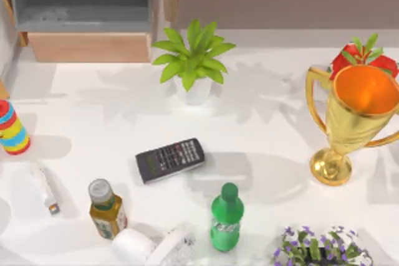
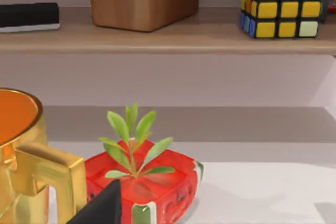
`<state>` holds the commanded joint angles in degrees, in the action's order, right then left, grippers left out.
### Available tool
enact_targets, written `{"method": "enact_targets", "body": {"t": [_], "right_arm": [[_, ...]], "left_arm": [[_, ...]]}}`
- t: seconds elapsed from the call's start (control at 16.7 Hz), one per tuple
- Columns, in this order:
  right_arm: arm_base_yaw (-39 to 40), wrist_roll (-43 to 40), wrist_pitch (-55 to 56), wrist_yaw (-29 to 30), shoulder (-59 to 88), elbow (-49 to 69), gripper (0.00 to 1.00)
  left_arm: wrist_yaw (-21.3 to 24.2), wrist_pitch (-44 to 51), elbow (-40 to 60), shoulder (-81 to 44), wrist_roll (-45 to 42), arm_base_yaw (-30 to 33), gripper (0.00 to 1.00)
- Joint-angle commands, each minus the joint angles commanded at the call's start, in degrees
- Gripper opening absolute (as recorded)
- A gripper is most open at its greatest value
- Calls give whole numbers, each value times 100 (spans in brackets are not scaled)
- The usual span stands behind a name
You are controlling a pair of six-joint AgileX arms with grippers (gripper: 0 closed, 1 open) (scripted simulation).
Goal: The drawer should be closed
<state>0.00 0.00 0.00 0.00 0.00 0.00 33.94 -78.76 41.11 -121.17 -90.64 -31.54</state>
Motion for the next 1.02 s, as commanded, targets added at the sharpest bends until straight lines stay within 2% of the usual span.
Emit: {"method": "enact_targets", "body": {"t": [0.42,0.84,1.02], "right_arm": [[0,0,0,0,0,0,100],[0,0,0,0,0,0,100],[0,0,0,0,0,0,100]], "left_arm": [[-91,131,157,-101,3,56,0],[-510,780,1365,-630,26,493,0],[-559,855,1480,-678,39,544,0]]}}
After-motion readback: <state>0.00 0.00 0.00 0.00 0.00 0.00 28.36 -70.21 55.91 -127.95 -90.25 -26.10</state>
